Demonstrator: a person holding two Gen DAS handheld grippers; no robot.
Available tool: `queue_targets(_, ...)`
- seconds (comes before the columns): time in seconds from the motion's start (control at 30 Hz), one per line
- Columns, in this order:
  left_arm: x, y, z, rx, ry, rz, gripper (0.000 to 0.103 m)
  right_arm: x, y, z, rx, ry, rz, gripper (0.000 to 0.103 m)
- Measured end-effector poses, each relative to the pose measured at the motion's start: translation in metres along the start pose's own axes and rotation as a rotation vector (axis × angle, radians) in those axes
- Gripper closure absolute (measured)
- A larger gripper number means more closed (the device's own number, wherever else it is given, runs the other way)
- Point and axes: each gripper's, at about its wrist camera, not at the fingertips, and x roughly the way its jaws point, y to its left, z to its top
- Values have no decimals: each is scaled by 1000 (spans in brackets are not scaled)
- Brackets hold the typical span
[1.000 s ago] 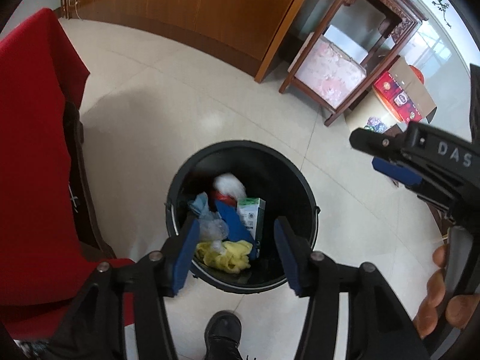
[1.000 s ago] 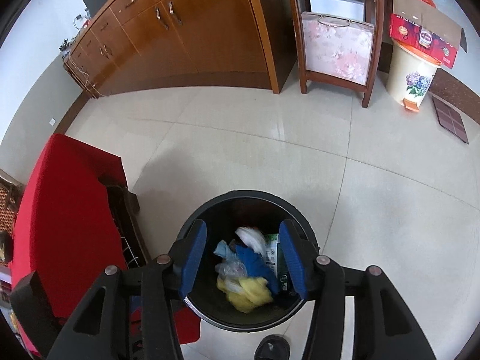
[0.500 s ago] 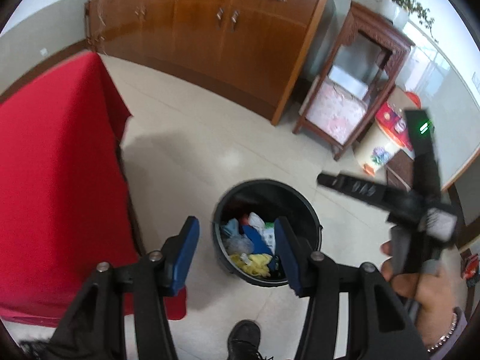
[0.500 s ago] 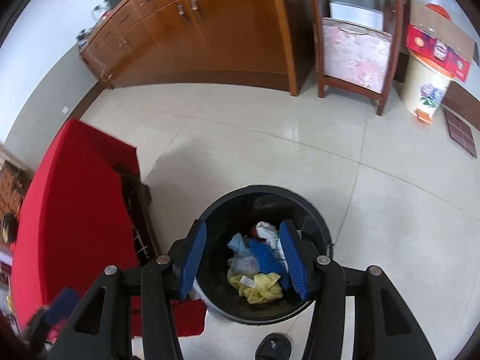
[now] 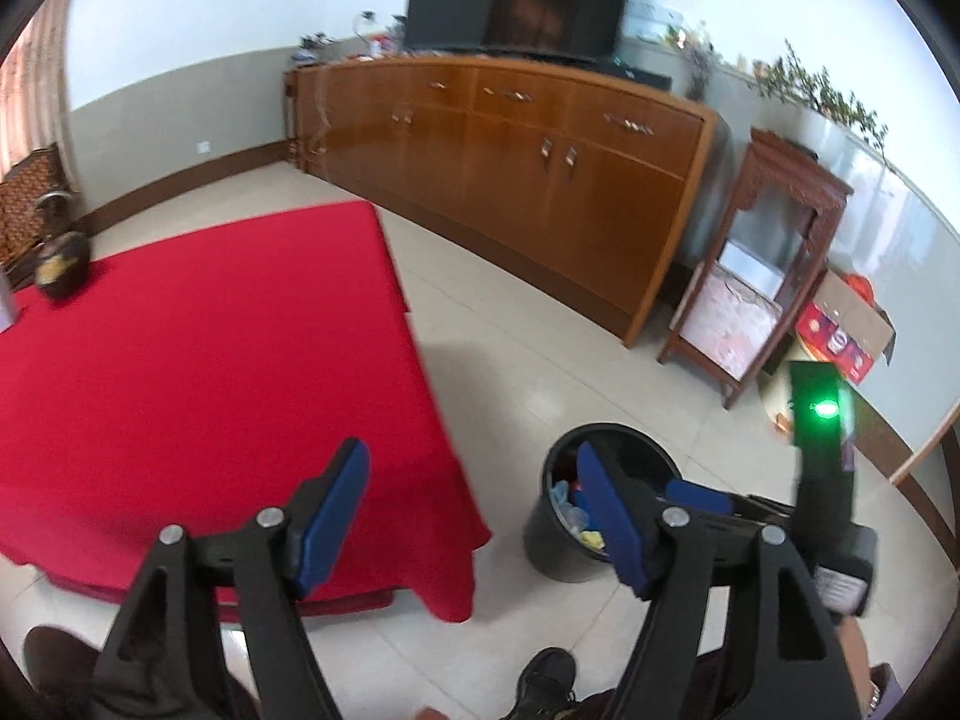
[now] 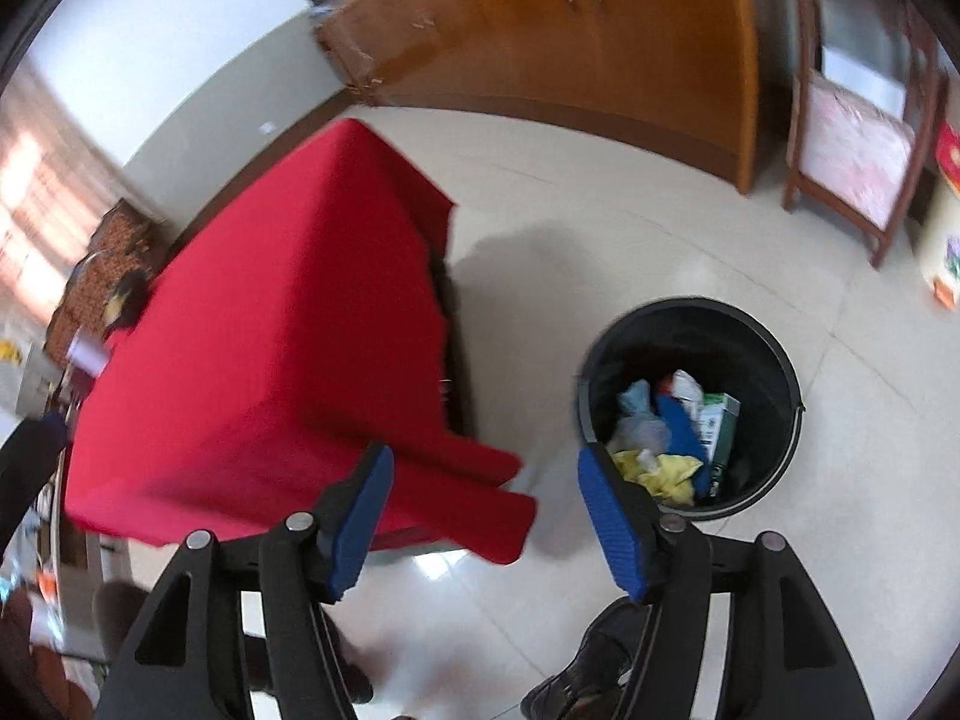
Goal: Collect trash
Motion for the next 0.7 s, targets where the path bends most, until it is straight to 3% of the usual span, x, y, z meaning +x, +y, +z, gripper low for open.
queue_targets(0.13,-36,16,-10,-11,-33,34,18,-51,39,-20,-52,-75,19,21)
queue_targets(0.43,-98,54,-22,-61,-125,121,12,-148,109,-66,-186,-229,-49,12)
queue_targets(0.57,-112,67,-32,-73,-147,180,11,-167,128,-77,-212,-290,-94,10)
queue_targets(0.7,-117,69,-40,-110,-137,183,11,-176,139,-87,-219,-333,-156,10)
